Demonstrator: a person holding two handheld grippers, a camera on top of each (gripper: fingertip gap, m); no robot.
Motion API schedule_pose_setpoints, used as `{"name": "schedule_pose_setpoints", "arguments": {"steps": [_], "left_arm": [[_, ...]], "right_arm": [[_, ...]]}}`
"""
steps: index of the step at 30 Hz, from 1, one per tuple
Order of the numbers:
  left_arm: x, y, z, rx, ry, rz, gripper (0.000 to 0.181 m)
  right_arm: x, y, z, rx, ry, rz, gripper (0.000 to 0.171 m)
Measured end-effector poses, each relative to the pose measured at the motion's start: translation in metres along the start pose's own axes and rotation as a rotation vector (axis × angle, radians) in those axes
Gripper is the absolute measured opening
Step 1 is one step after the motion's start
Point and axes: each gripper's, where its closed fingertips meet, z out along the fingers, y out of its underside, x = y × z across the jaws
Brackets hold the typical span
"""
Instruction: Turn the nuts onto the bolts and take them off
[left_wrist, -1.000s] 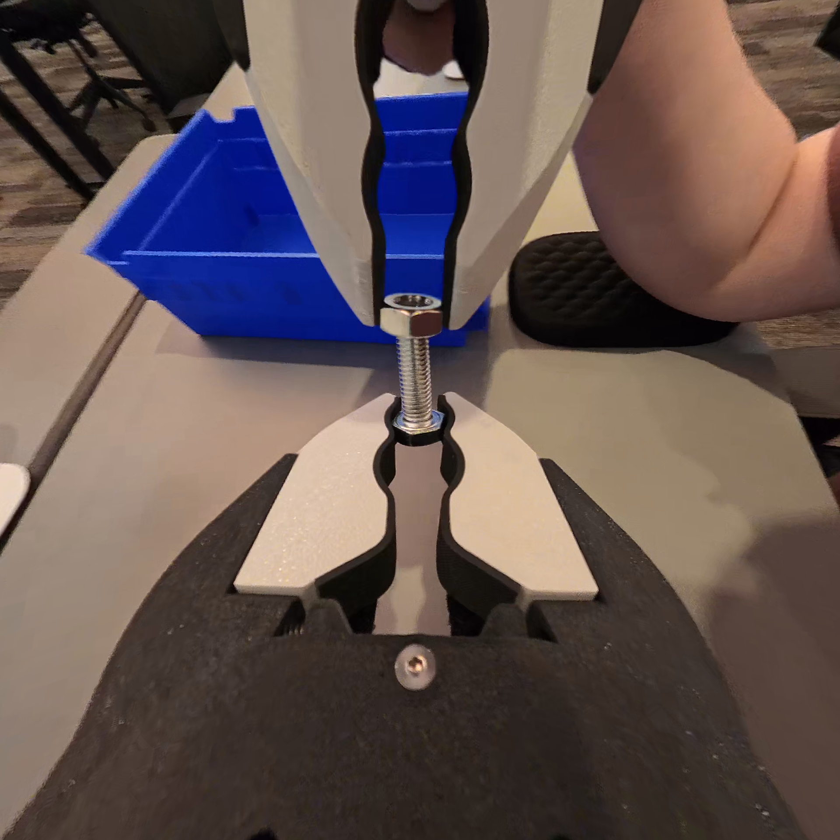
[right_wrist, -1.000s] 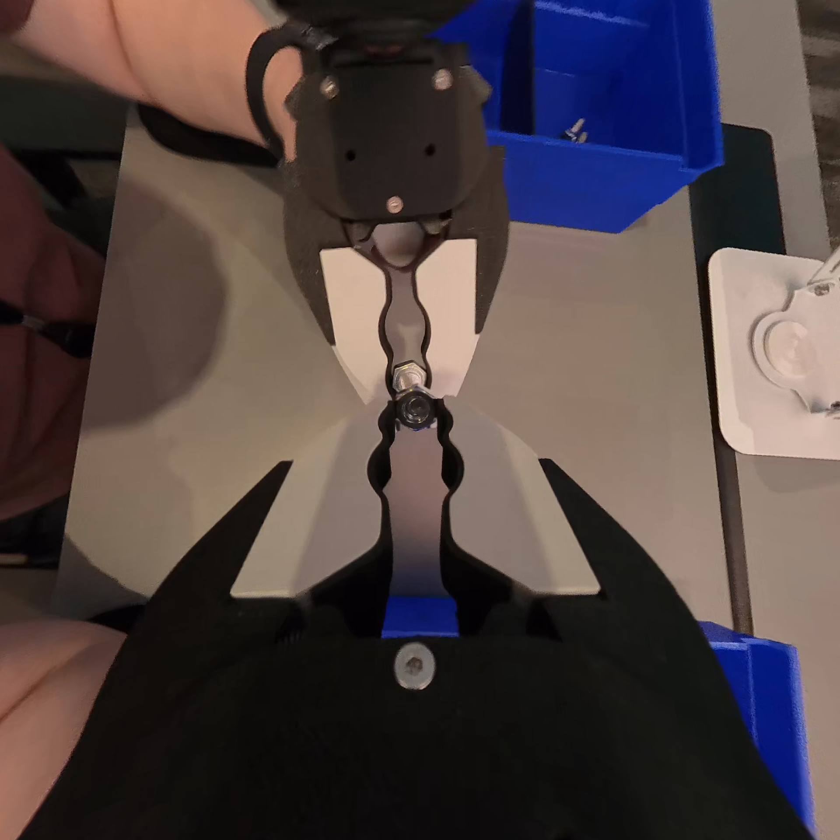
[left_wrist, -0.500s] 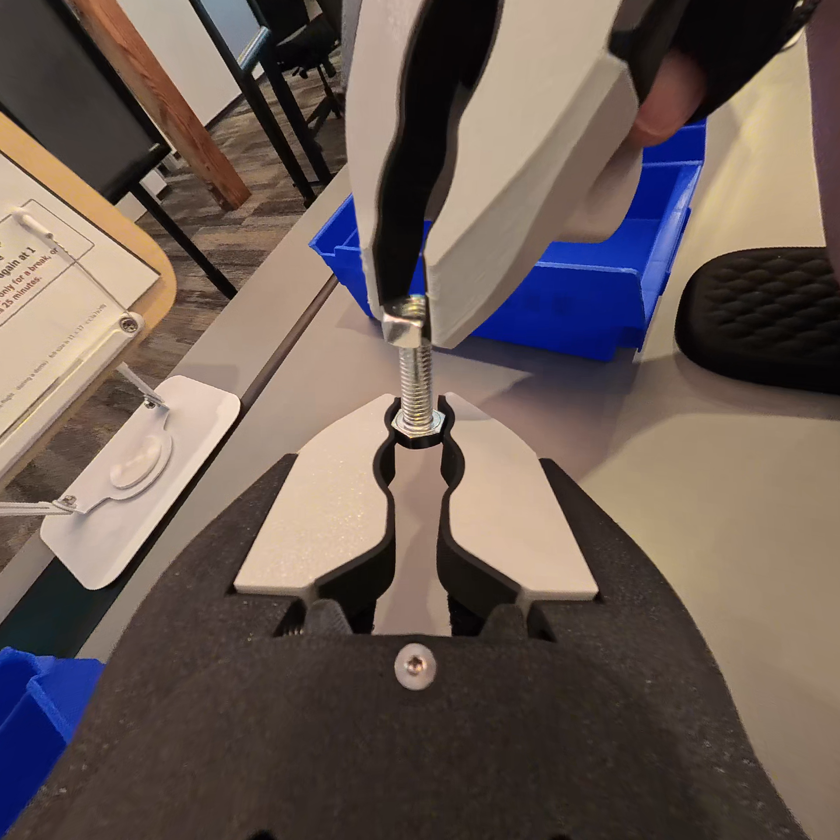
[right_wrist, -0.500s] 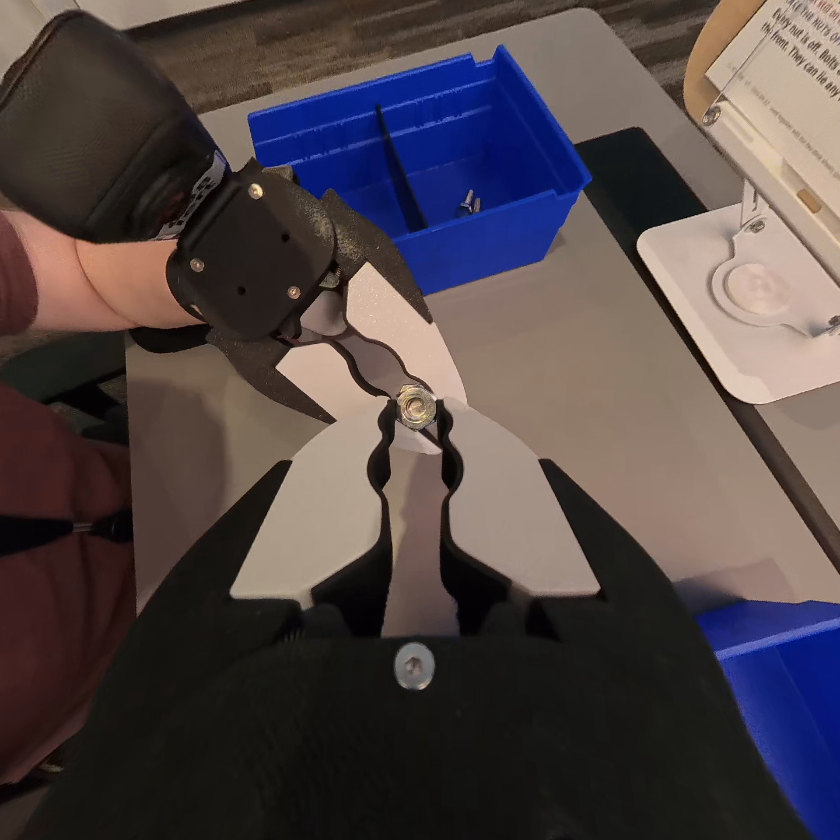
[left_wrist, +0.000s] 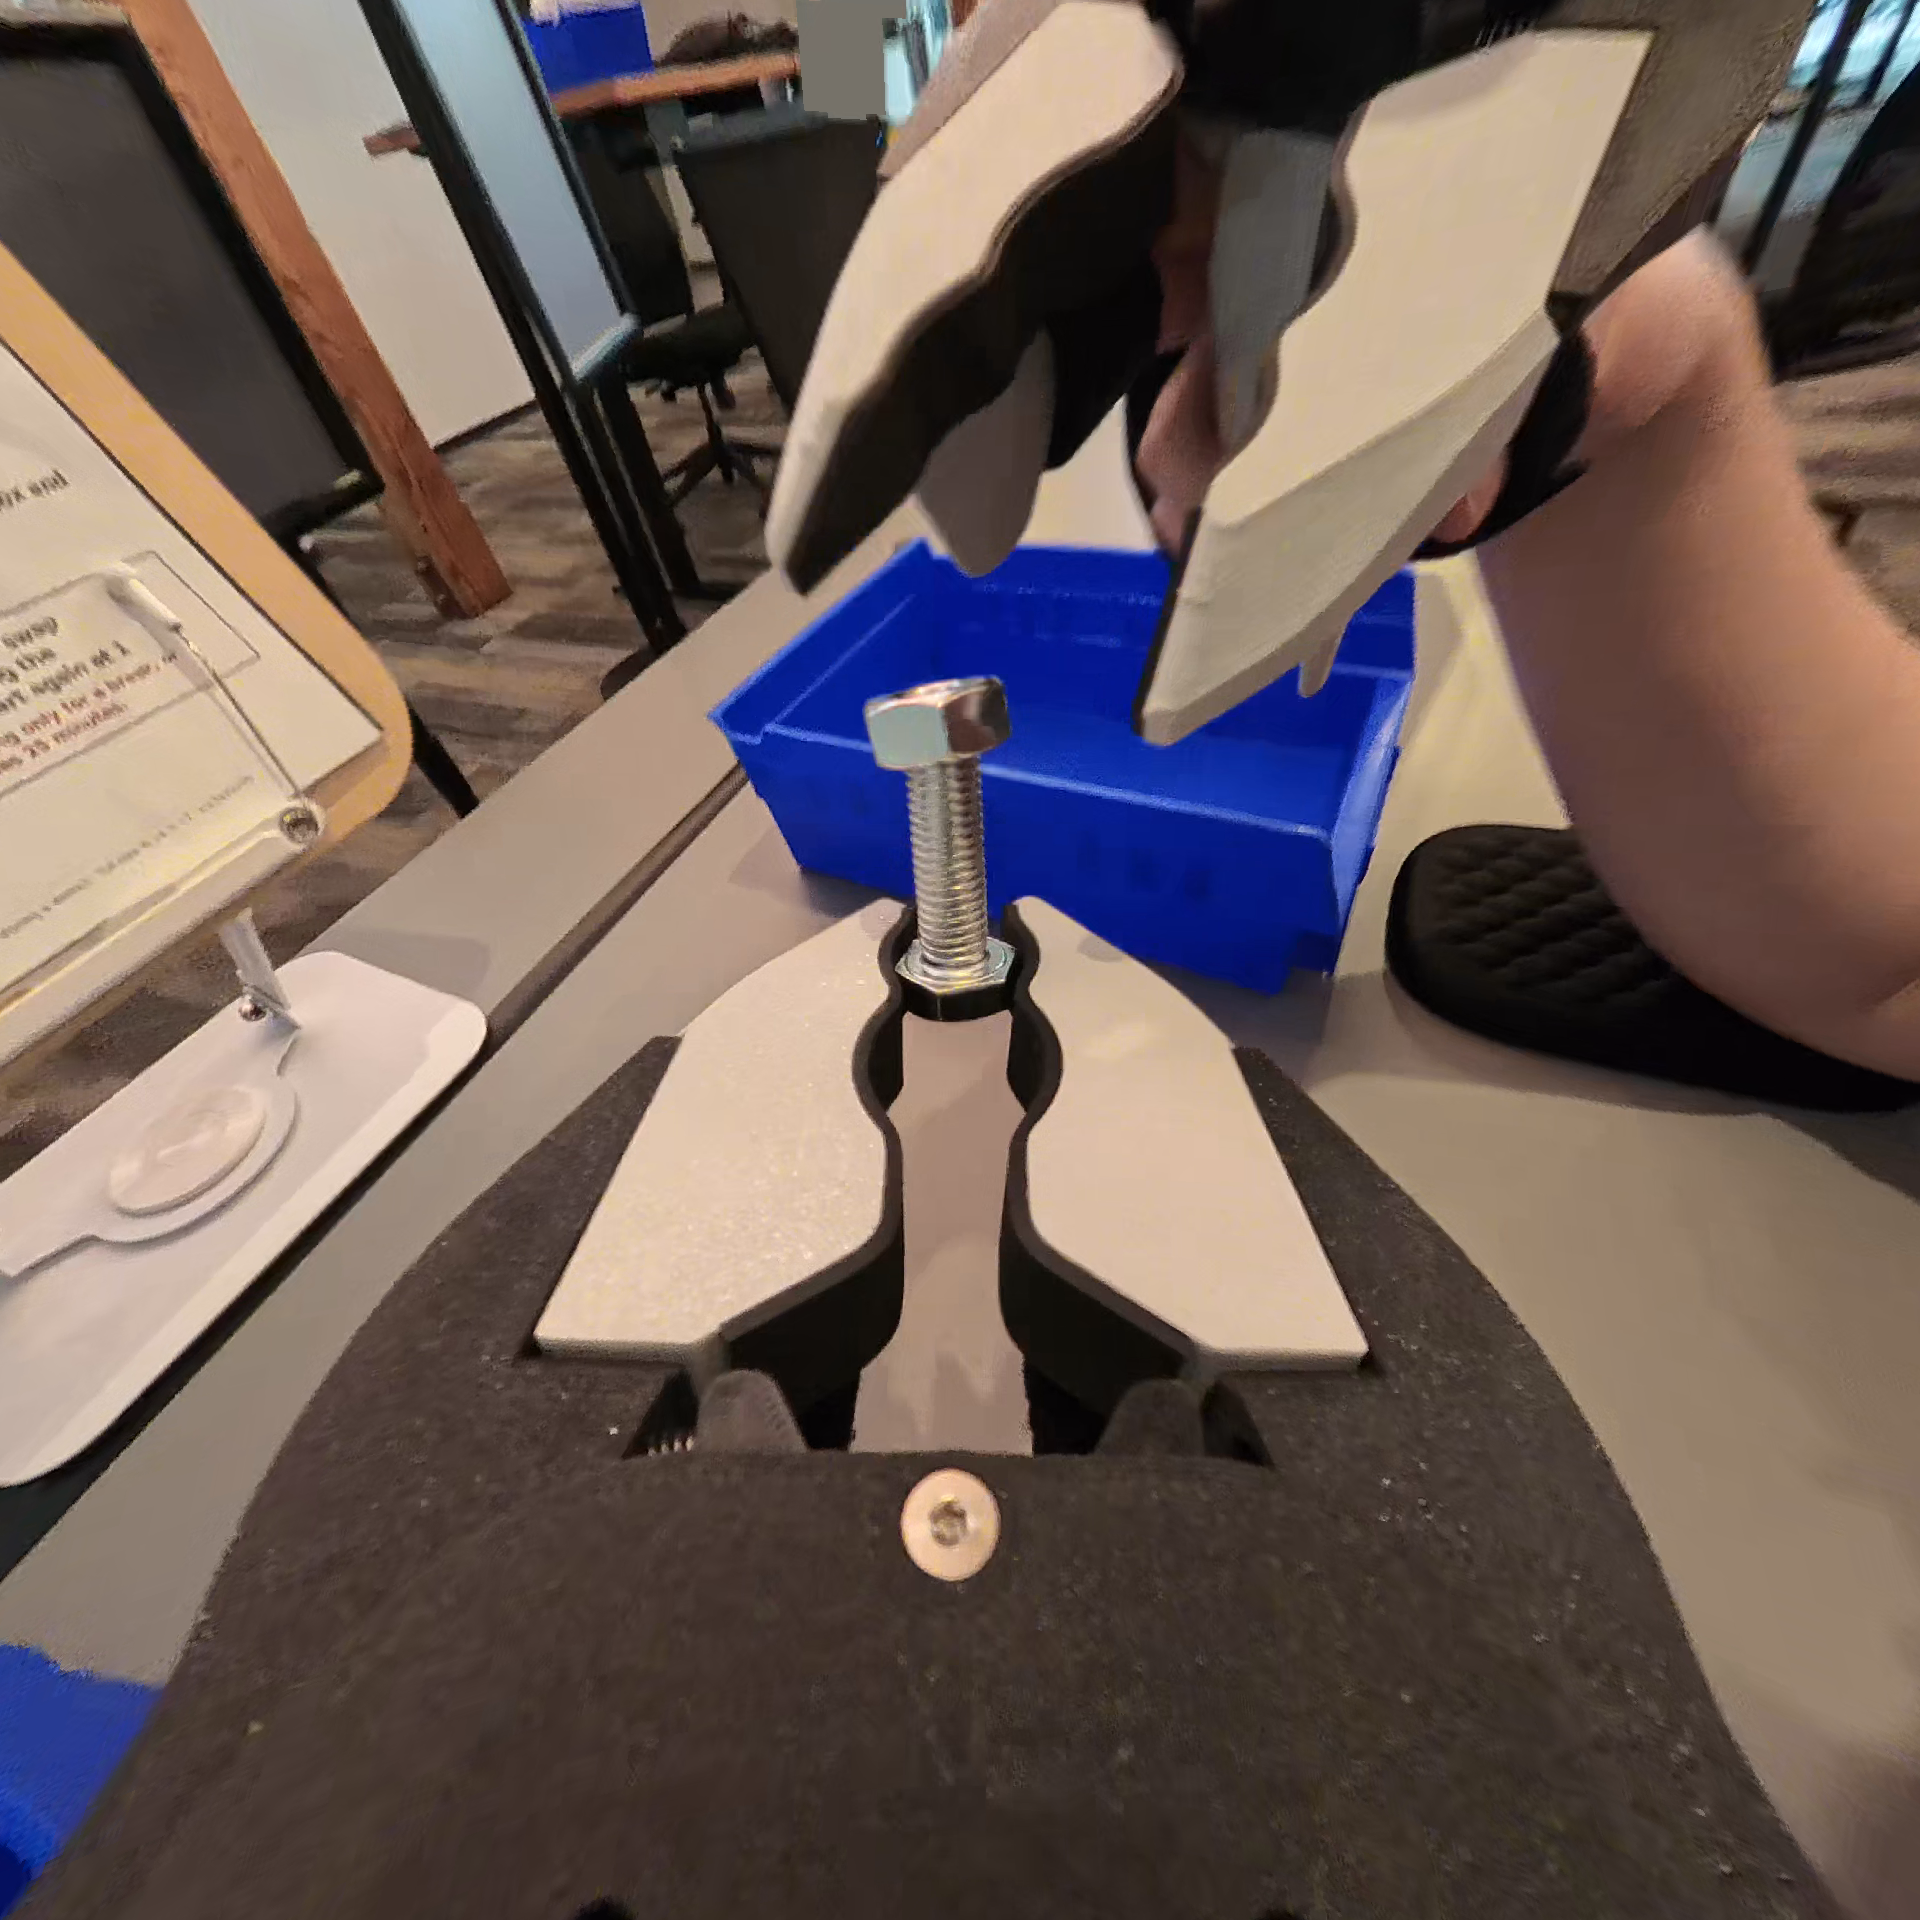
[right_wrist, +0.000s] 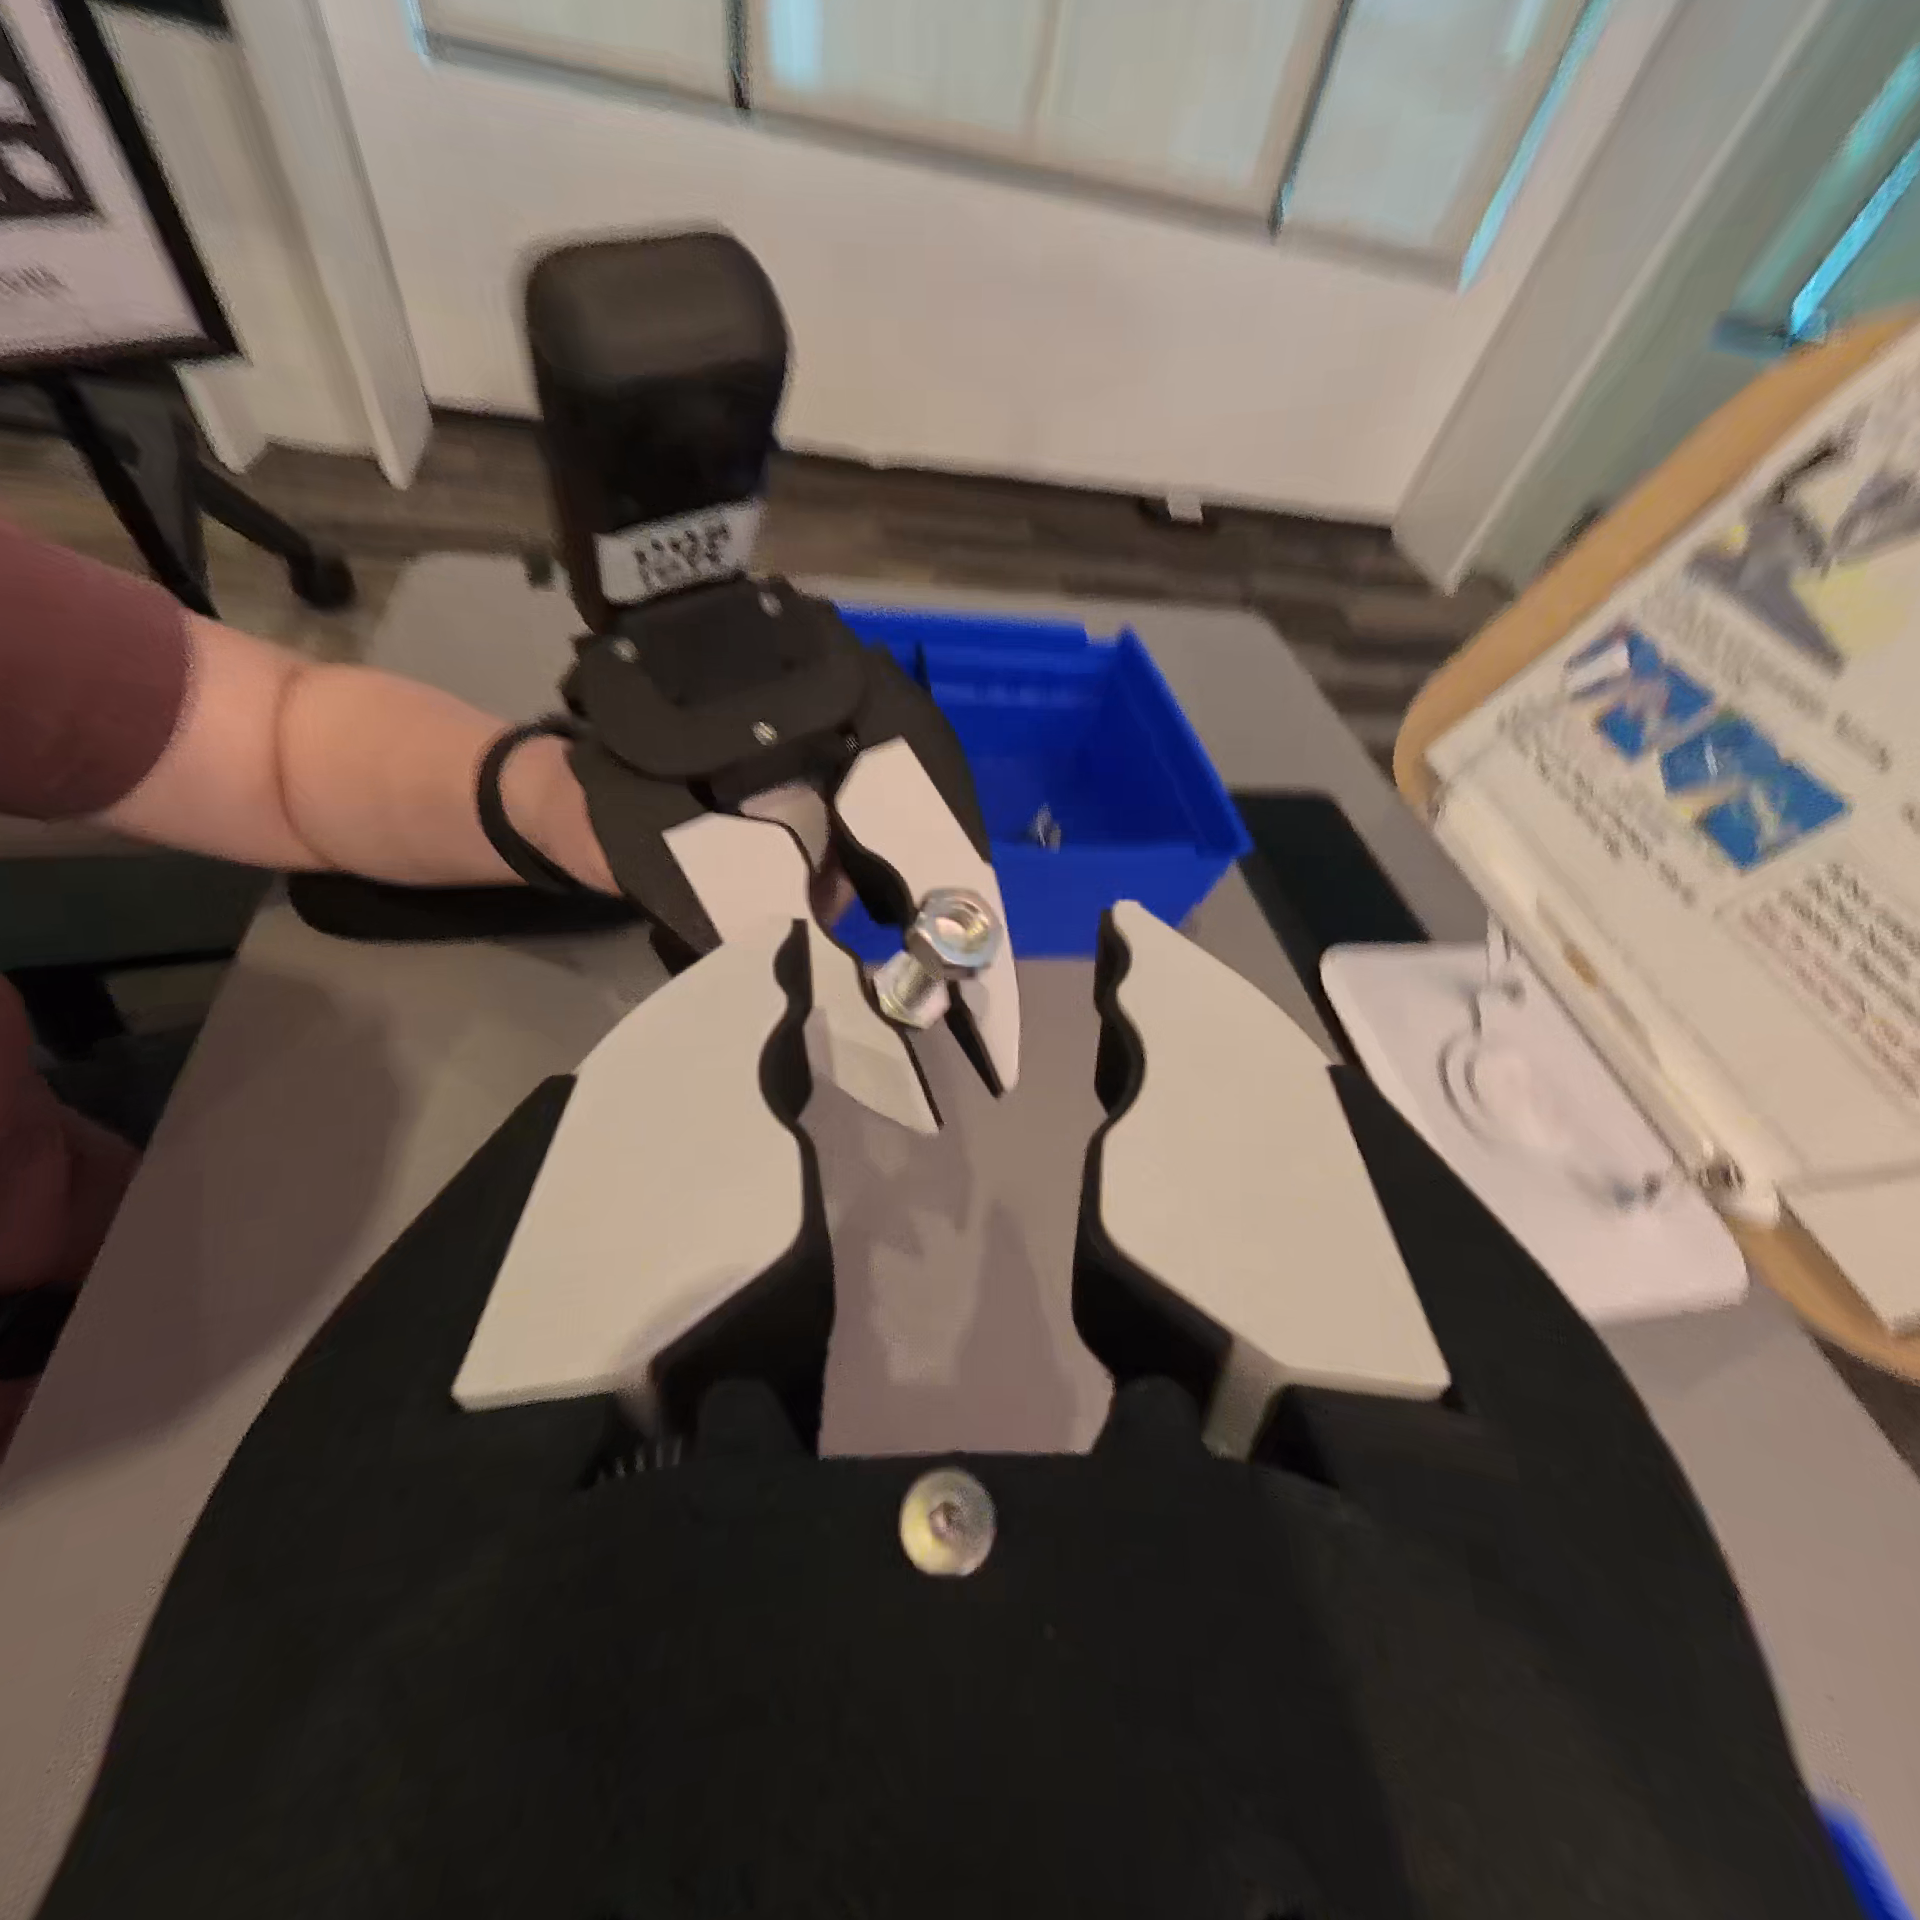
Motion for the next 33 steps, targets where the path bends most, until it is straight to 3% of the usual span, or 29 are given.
{"name": "schedule_pose_setpoints", "arguments": {"steps": [4, 8, 18, 22, 25, 33], "left_arm": [[0.001, -0.021, -0.013, 0.12, 0.028, 0.002, 0.015], [0.007, -0.04, -0.025, 0.215, 0.057, 0.012, 0.015], [-0.004, -0.048, -0.036, 0.227, 0.011, 0.021, 0.015], [-0.005, -0.05, -0.039, 0.241, 0.02, 0.008, 0.015], [0.003, -0.052, -0.038, 0.247, 0.056, 0.013, 0.015], [0.012, -0.053, -0.036, 0.25, 0.084, 0.014, 0.015]], "right_arm": [[-0.02, -0.033, 0.0, 0.242, -0.128, -0.005, 0.065], [-0.033, -0.047, 0.01, 0.356, -0.196, 0.014, 0.07], [-0.044, -0.054, 0.012, 0.368, -0.184, -0.052, 0.074], [-0.035, -0.058, 0.004, 0.387, -0.113, -0.067, 0.069], [-0.024, -0.061, 0.002, 0.438, -0.089, -0.002, 0.048], [-0.03, -0.053, 0.01, 0.421, -0.247, 0.128, 0.029]]}}
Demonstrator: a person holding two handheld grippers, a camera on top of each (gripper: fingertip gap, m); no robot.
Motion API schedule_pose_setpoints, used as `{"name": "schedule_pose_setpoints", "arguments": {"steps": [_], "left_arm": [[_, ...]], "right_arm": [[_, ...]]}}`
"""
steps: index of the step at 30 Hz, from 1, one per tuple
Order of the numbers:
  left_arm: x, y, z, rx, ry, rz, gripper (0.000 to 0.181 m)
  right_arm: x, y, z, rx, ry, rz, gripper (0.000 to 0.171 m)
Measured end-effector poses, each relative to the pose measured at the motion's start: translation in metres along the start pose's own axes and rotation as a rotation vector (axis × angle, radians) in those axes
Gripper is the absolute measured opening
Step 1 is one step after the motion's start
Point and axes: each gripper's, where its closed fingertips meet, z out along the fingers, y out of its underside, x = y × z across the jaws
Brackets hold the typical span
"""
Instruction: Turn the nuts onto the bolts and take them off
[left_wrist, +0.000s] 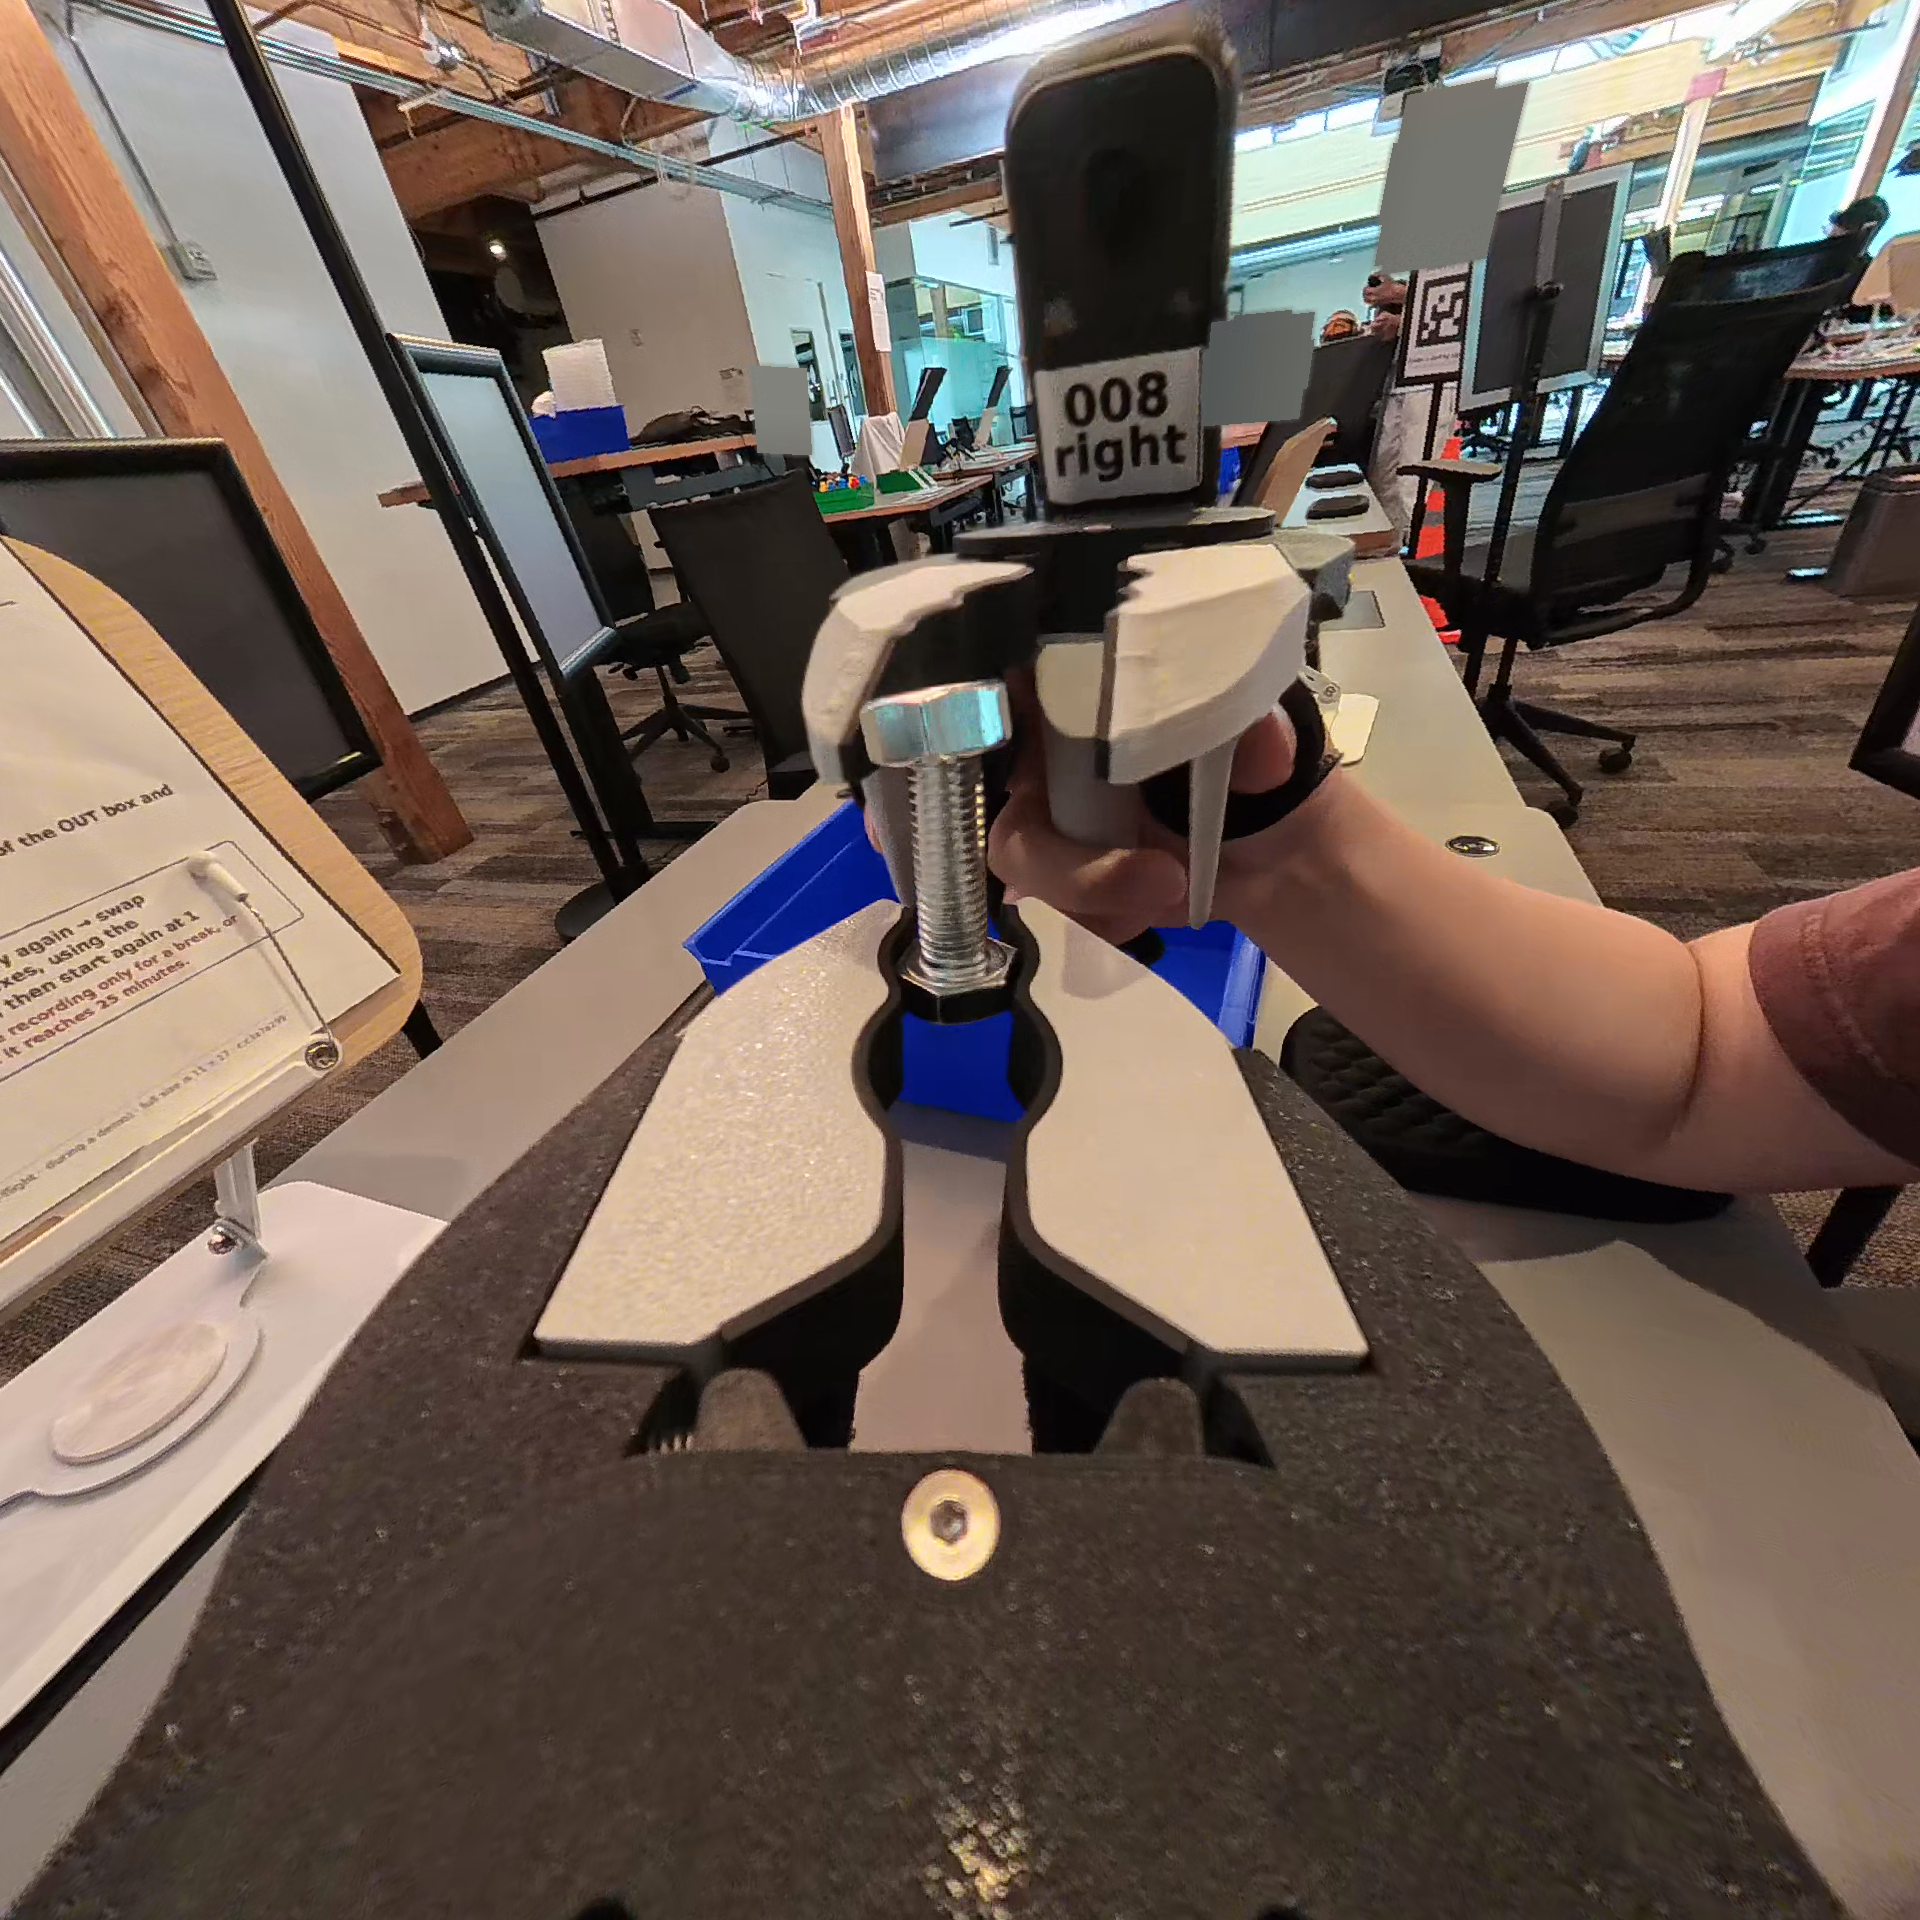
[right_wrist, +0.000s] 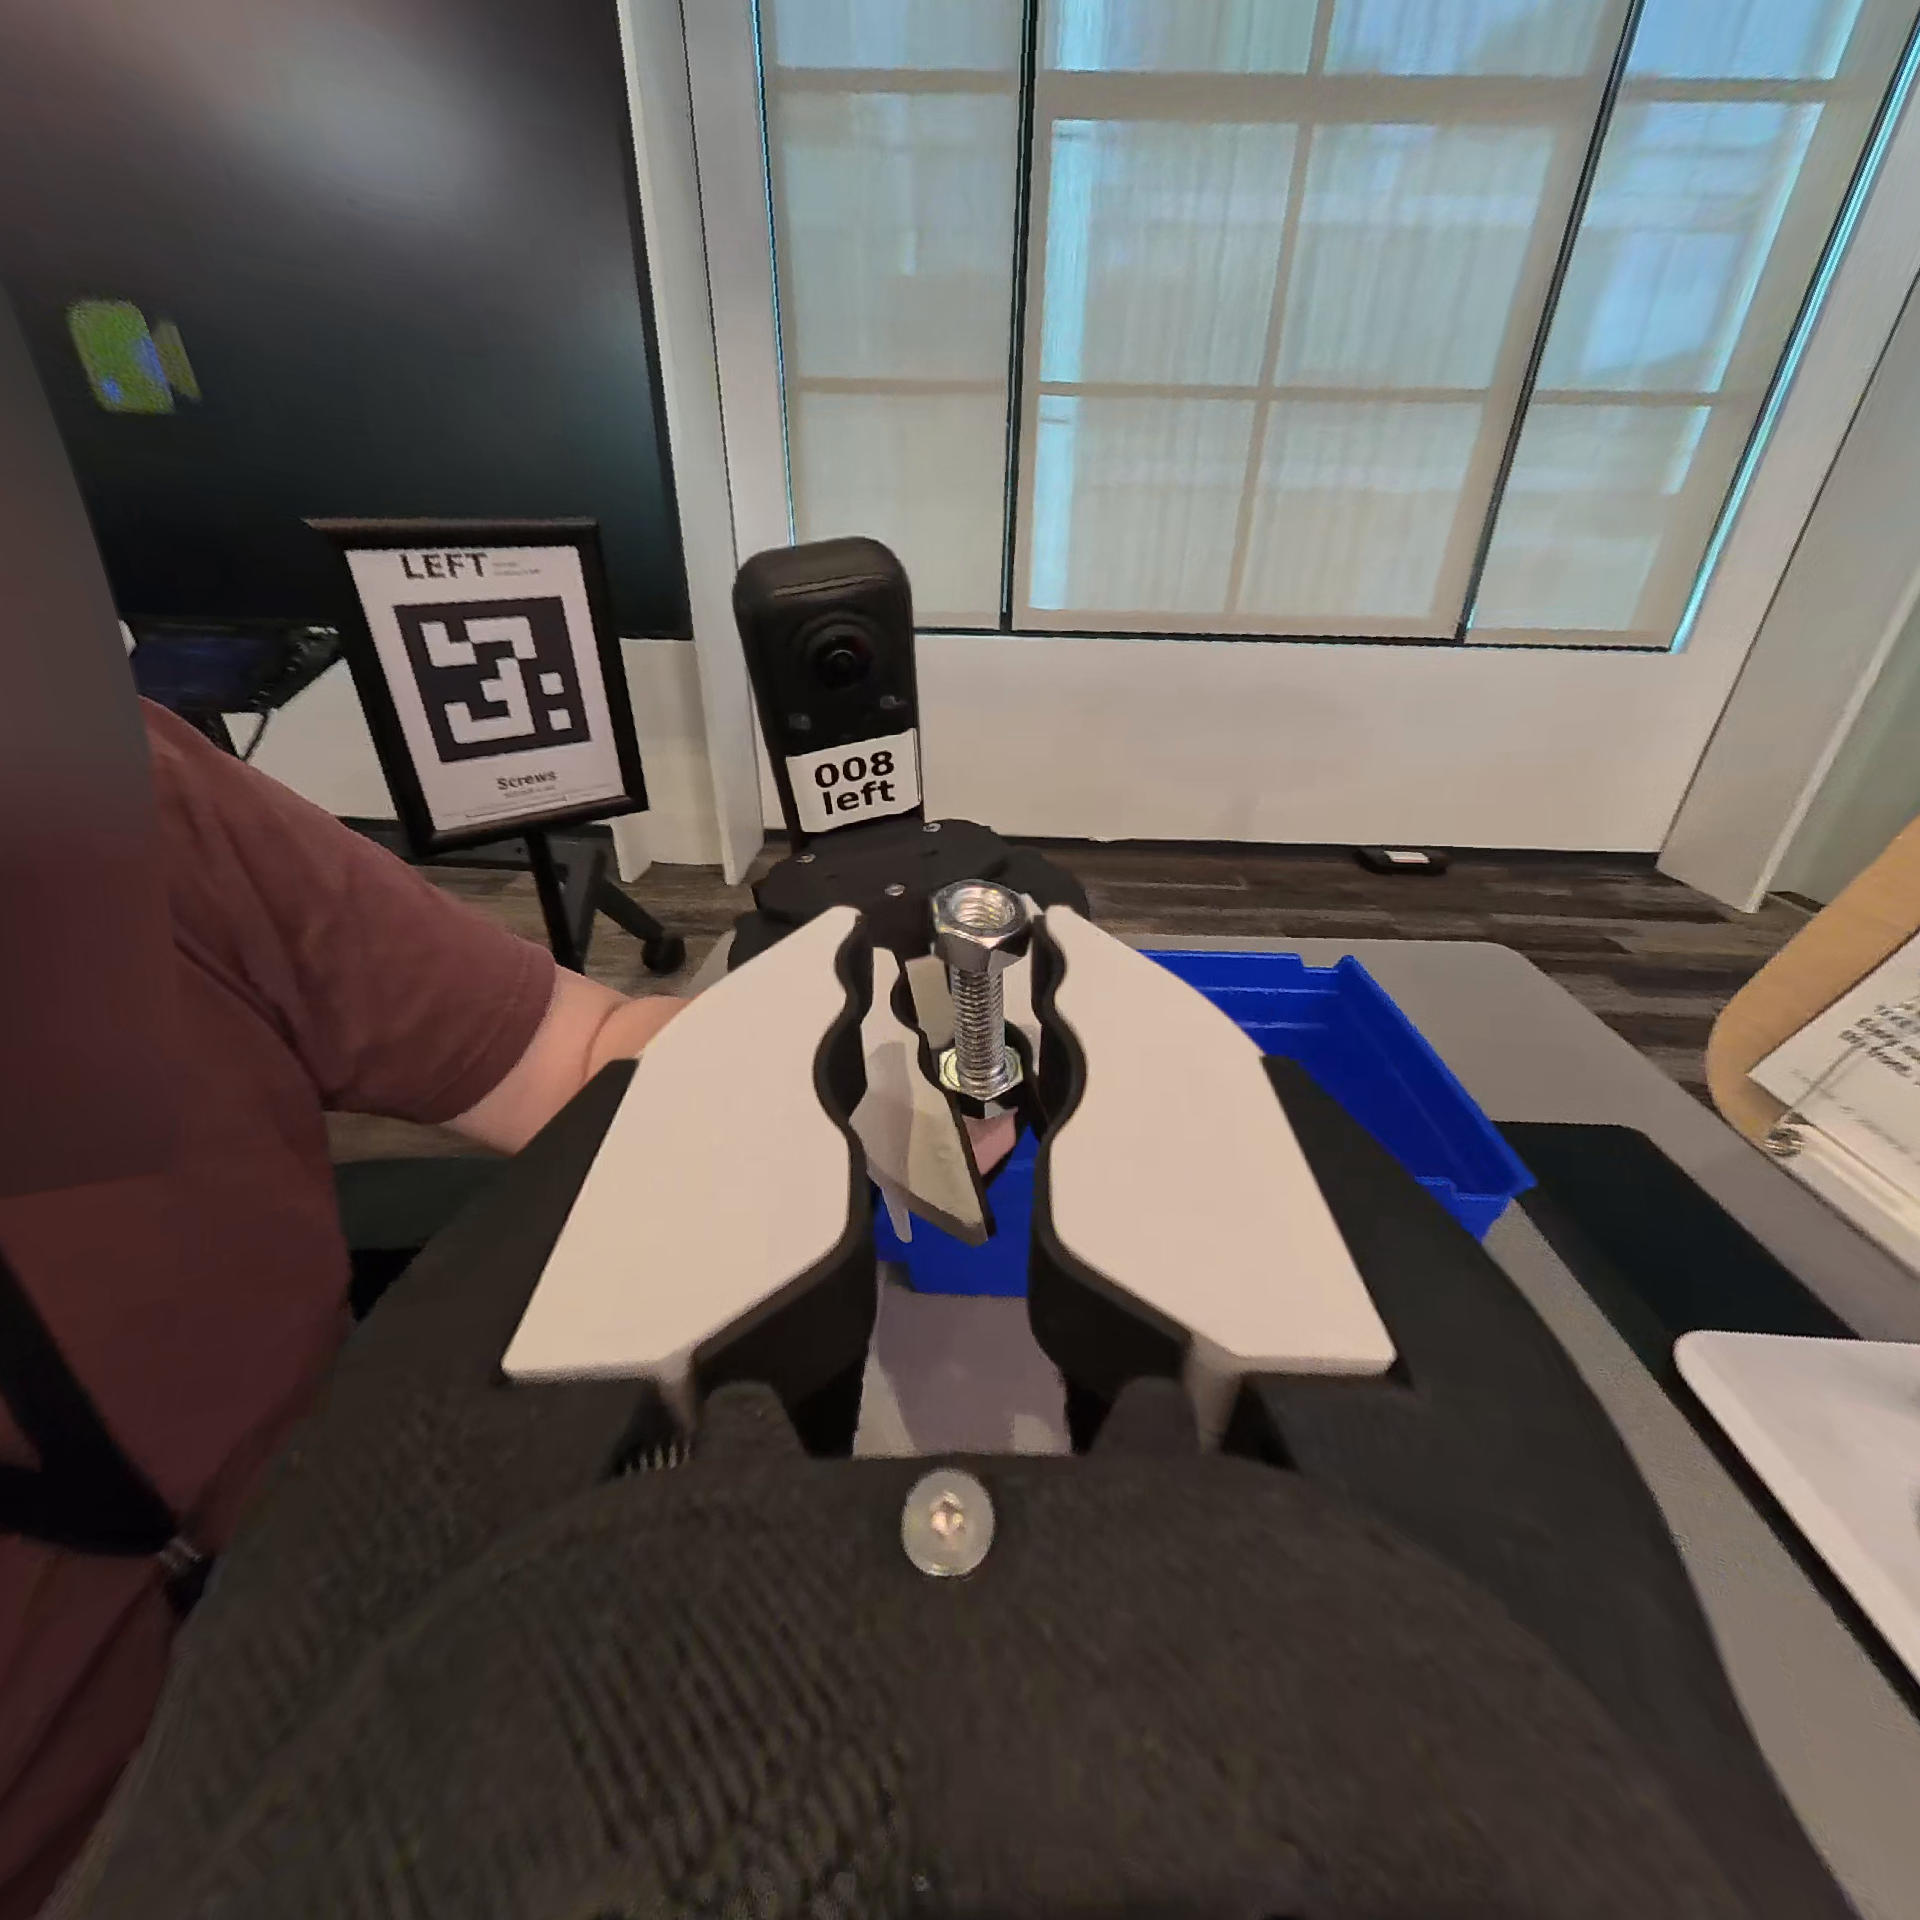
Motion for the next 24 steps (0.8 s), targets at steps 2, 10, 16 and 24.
{"name": "schedule_pose_setpoints", "arguments": {"steps": [2, 10, 16, 24], "left_arm": [[0.001, -0.001, 0.0, 0.002, 0.002, 0.0, 0.015], [0.009, 0.004, 0.002, -0.042, 0.049, 0.014, 0.015], [0.023, 0.007, 0.005, -0.065, 0.124, 0.027, 0.015], [-0.011, 0.013, 0.0, -0.104, -0.054, -0.052, 0.015]], "right_arm": [[0.0, -0.002, -0.001, 0.022, -0.019, 0.033, 0.026], [-0.004, 0.002, -0.005, -0.009, -0.078, 0.077, 0.018], [-0.012, 0.006, -0.013, -0.071, -0.122, 0.039, 0.018], [0.021, 0.008, -0.002, -0.043, 0.114, 0.083, 0.018]]}}
